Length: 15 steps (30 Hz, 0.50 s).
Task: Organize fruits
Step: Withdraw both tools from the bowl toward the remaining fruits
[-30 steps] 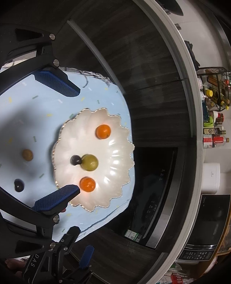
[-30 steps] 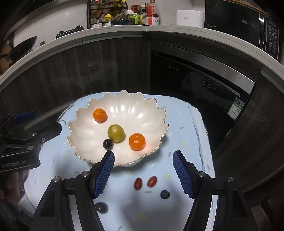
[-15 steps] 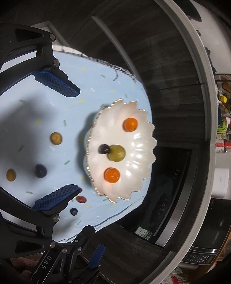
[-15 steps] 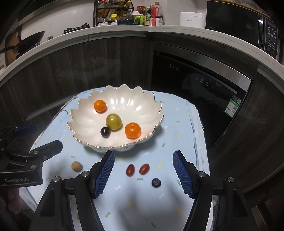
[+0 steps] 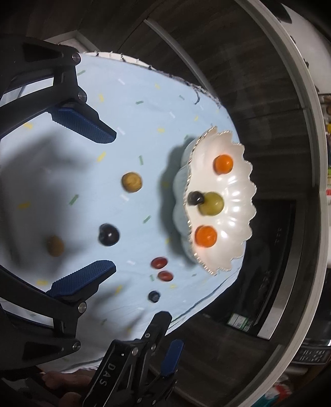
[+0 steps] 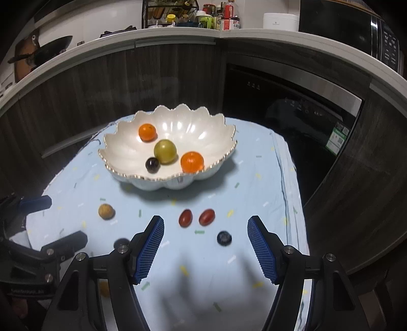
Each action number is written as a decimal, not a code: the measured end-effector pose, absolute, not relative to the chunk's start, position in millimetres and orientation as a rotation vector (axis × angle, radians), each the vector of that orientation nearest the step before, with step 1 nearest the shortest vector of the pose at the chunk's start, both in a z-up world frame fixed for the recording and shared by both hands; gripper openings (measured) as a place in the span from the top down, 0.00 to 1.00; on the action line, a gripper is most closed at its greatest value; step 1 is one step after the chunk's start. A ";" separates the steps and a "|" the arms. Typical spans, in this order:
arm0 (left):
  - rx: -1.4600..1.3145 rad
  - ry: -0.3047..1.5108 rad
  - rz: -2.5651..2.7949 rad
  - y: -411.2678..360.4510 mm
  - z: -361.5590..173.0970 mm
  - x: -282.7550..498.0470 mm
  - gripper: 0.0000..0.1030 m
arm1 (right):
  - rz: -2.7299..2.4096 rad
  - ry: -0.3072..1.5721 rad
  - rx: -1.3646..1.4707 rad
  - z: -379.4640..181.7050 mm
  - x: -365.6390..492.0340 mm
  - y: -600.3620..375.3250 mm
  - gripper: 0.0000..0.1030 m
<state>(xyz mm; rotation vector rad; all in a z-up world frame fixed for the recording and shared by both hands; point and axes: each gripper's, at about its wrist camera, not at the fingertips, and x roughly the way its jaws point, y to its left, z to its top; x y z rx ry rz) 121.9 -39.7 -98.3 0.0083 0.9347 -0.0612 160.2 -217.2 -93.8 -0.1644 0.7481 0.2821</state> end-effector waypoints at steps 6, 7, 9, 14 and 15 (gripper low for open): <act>0.023 0.930 -0.096 -47.9 -101.3 113.0 0.14 | 0.285 0.758 -0.162 -108.5 148.7 -222.2 0.33; 0.027 0.932 -0.103 -49.6 -102.1 111.5 0.16 | 0.284 0.760 -0.158 -109.9 146.9 -222.8 0.33; 0.031 0.938 -0.117 -52.3 -104.6 109.9 0.18 | 0.281 0.764 -0.144 -113.0 143.9 -226.3 0.33; 0.036 0.941 -0.154 -58.0 -109.2 106.6 0.19 | 0.276 0.765 -0.134 -118.9 138.4 -231.9 0.33; 0.040 0.944 -0.161 -60.0 -110.7 106.2 0.21 | 0.277 0.765 -0.134 -119.6 137.7 -232.6 0.33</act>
